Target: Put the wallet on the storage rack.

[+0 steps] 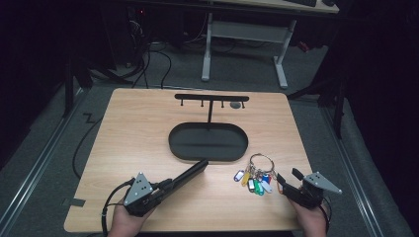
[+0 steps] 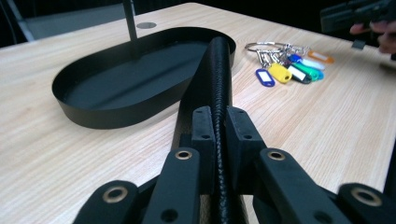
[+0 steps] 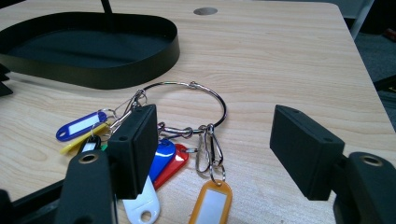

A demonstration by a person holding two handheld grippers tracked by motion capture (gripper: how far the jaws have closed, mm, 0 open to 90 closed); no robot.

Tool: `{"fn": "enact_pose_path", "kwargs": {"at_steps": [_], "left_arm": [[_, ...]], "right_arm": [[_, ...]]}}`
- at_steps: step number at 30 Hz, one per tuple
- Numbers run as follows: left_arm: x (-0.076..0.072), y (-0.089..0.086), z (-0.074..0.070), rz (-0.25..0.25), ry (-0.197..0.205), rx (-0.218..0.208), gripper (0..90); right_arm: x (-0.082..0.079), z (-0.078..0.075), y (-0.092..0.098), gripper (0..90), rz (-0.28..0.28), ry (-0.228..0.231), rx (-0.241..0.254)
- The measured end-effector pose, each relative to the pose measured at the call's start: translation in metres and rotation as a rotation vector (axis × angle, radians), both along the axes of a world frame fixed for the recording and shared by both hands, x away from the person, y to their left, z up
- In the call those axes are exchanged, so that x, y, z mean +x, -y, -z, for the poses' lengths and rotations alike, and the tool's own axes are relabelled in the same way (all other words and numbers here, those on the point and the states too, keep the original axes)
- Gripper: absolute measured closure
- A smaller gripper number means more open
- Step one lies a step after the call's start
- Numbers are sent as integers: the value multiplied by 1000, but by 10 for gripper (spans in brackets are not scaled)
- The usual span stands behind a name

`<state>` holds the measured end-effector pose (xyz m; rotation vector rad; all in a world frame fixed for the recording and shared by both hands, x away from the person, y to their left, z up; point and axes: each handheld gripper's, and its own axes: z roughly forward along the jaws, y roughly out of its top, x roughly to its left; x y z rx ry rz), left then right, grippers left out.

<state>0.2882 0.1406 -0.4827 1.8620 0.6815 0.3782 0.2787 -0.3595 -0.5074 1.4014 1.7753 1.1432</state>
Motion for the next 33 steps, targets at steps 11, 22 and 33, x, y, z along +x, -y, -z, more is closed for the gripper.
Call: {"fn": "enact_pose_path", "kwargs": {"at_steps": [11,22,33], "left_arm": [[6,-7,4,-28,-14,-36,798],[11,-10,9,-66,-9,10,667],[12,-1,12,-75,52,80,540]], "right_arm": [[-1,-1,0,332,-6,3,-4],[2,1,0,352,-18,-14,-10],[-3,-2,2,374,-32,-18,-7]]}}
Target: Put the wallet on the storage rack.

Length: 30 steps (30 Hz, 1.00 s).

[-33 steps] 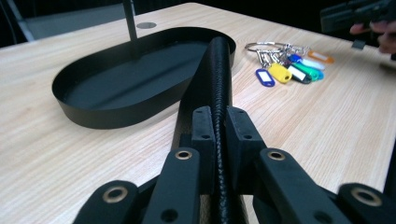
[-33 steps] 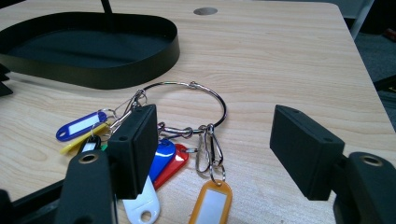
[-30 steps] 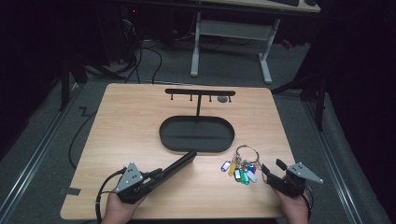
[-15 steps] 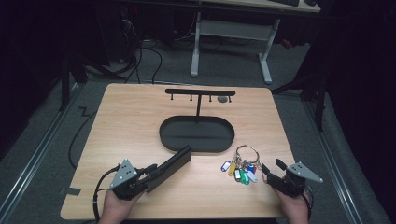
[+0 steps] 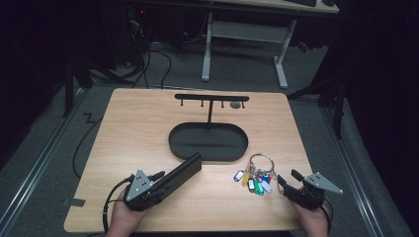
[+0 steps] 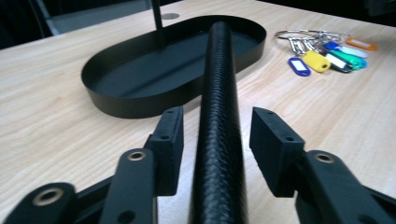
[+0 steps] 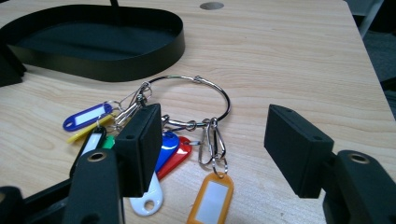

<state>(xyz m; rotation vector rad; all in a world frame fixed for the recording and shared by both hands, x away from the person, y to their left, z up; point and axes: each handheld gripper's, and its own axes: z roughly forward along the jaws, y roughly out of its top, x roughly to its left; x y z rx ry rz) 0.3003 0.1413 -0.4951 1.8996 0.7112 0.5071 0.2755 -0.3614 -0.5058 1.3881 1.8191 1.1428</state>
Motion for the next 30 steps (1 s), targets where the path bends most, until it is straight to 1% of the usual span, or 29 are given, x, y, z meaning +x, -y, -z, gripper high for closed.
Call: {"fn": "enact_pose_path", "kwargs": {"at_steps": [2,3,5,8,10,11,13,14,15,16,17,18,19,20,21,22,24,26,28,29,30], "left_arm": [[1,1,-1,-6,5,8,510],[1,1,-1,-10,-5,5,499],[1,2,-3,-15,-12,0,476],[1,6,-5,-24,-22,6,434],[2,8,-5,-29,-39,18,434],[2,8,-5,-29,-39,18,451],[3,10,-4,-36,-50,32,454],[3,10,-3,-43,-56,33,452],[3,11,-2,-51,-64,37,450],[3,11,-2,-58,-75,44,445],[2,12,-2,-65,-76,53,441],[0,14,-2,-75,-73,64,439],[-2,14,-2,-87,-70,75,441],[-4,15,-1,-100,-68,82,445],[-10,15,-1,-133,-57,88,457],[-10,15,-1,-133,-57,88,460],[-14,16,-2,-158,-63,97,461],[-15,17,-2,-165,-69,105,486],[-14,16,-5,-168,-76,125,521],[-13,16,-5,-163,-85,122,584],[-12,15,-6,-160,-95,117,593]], "right_arm": [[-1,-1,-1,377,-12,0,-3],[-1,-1,-2,385,-20,-4,-8],[0,-4,-5,393,-49,-10,-27],[3,-15,-8,387,-76,6,-54],[4,-23,-8,366,-89,17,-58],[4,-23,-8,366,-89,17,-58],[6,-32,-7,309,-117,20,-69],[6,-33,-6,302,-116,29,-82],[5,-33,-5,301,-115,45,-84],[5,-30,-4,300,-114,59,-78],[4,-27,-3,301,-109,66,-69],[4,-22,-2,300,-105,66,-62],[4,-18,-1,292,-109,57,-50],[5,-14,-1,281,-108,47,-50],[8,-11,2,257,-103,26,-41],[8,-11,2,257,-103,26,-41],[10,-11,3,254,-102,30,-18],[12,-12,1,255,-122,48,-34],[13,-10,-2,256,-139,57,-54],[12,-9,-4,256,-145,58,-69],[12,-9,-5,256,-145,59,-75]]}}
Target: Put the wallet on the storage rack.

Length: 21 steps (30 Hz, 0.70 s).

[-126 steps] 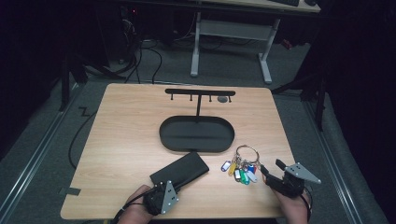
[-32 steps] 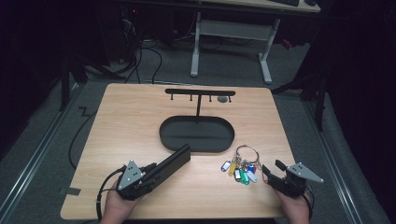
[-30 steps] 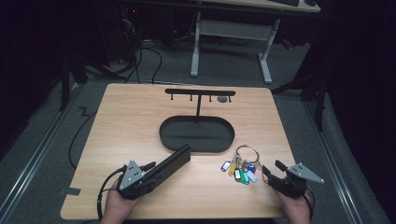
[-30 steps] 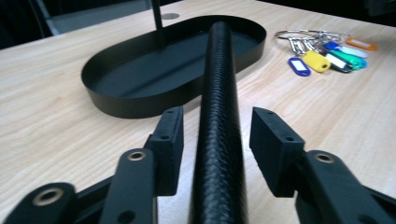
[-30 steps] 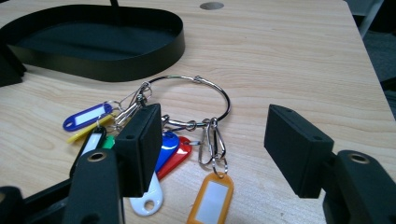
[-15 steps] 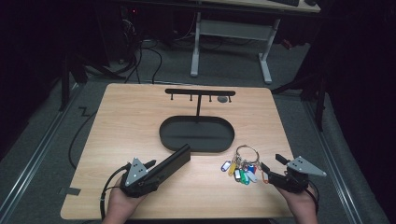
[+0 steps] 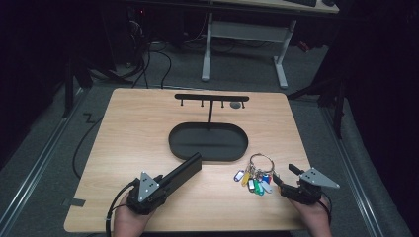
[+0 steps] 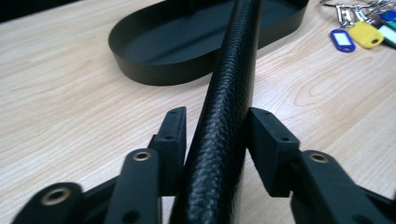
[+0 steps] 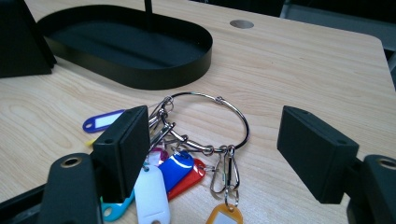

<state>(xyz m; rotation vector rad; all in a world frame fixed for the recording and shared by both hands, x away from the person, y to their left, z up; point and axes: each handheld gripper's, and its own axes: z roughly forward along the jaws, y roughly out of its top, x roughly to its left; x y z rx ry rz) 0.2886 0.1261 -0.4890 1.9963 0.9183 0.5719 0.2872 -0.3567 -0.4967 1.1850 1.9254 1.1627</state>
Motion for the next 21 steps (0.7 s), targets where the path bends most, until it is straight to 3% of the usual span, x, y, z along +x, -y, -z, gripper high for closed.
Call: {"fn": "enact_pose_path", "kwargs": {"at_steps": [2,7,10,15,21], "left_arm": [[3,-2,-3,14,-28,4,616],[6,-1,-7,63,-64,46,694],[8,2,-11,87,-86,78,703],[13,6,-18,125,-156,128,699],[18,18,-29,148,-221,267,705]], "right_arm": [[-1,0,0,250,8,8,-1],[-6,-6,12,252,96,62,20],[-4,-3,16,253,128,49,23],[0,3,12,248,104,21,27],[-1,3,6,251,74,27,19]]}}
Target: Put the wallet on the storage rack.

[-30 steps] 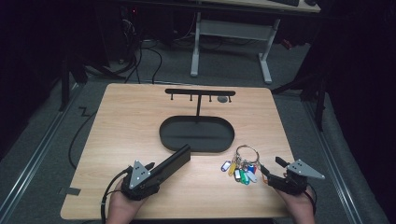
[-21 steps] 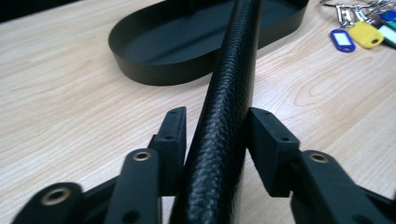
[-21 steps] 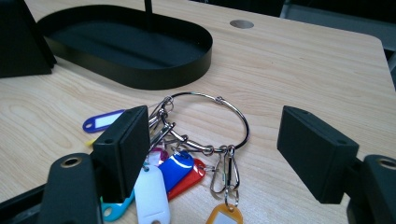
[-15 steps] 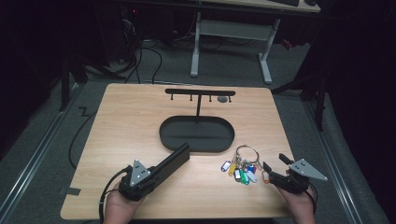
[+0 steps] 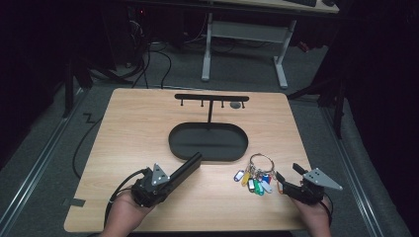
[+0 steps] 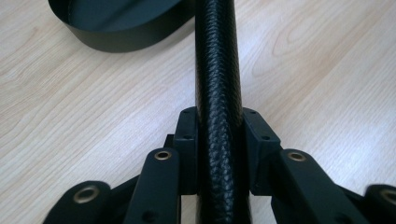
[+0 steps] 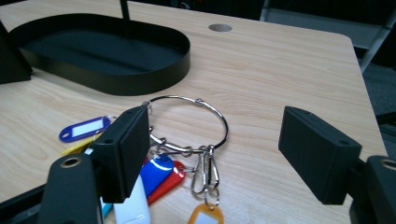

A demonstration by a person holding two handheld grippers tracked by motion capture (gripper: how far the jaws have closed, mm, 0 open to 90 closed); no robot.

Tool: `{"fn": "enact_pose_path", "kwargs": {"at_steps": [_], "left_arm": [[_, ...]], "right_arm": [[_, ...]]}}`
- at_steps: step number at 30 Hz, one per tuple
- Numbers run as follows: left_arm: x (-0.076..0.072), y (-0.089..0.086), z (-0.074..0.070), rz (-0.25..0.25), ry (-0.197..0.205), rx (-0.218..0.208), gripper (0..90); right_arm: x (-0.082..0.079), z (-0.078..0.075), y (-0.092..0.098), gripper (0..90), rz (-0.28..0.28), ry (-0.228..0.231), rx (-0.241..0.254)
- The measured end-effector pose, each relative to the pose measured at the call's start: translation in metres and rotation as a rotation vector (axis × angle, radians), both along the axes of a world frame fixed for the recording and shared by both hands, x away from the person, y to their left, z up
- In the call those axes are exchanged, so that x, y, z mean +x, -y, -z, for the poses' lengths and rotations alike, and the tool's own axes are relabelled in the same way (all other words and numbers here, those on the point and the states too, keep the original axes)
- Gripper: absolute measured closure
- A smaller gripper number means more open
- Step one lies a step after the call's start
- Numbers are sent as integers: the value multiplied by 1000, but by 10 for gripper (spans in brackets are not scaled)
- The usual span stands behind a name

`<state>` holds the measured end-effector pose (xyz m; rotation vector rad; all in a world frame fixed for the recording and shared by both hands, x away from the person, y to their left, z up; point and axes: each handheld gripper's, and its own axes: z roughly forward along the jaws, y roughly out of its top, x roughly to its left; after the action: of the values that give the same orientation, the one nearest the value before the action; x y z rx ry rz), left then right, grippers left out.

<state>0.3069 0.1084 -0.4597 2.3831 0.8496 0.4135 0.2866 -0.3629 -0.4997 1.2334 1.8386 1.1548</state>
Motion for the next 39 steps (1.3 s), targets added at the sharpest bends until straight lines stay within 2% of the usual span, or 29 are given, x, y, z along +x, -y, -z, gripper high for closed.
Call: {"fn": "enact_pose_path", "kwargs": {"at_steps": [4,9,11,17,21,25,30,33,39], "left_arm": [[-1,4,-3,-13,-23,38,710],[-6,4,-4,-8,-27,59,711],[-7,4,-4,-4,-28,62,712],[-8,5,-4,20,-24,76,714],[-7,6,-5,39,-30,98,714],[-2,6,-6,46,-55,104,715],[7,0,-8,54,-95,86,716],[11,-1,-9,65,-108,98,716],[18,2,-12,86,-140,142,715]], "right_arm": [[-7,-1,-1,258,-4,7,7],[-12,-3,2,266,24,14,4],[-12,-3,4,268,30,13,18],[-16,1,7,276,66,-21,25],[-16,1,5,281,68,-24,25],[-16,0,-1,284,55,-18,8],[-15,4,-4,290,60,-27,7],[-13,4,-3,292,85,-43,27],[-13,4,-7,297,80,-44,7]]}}
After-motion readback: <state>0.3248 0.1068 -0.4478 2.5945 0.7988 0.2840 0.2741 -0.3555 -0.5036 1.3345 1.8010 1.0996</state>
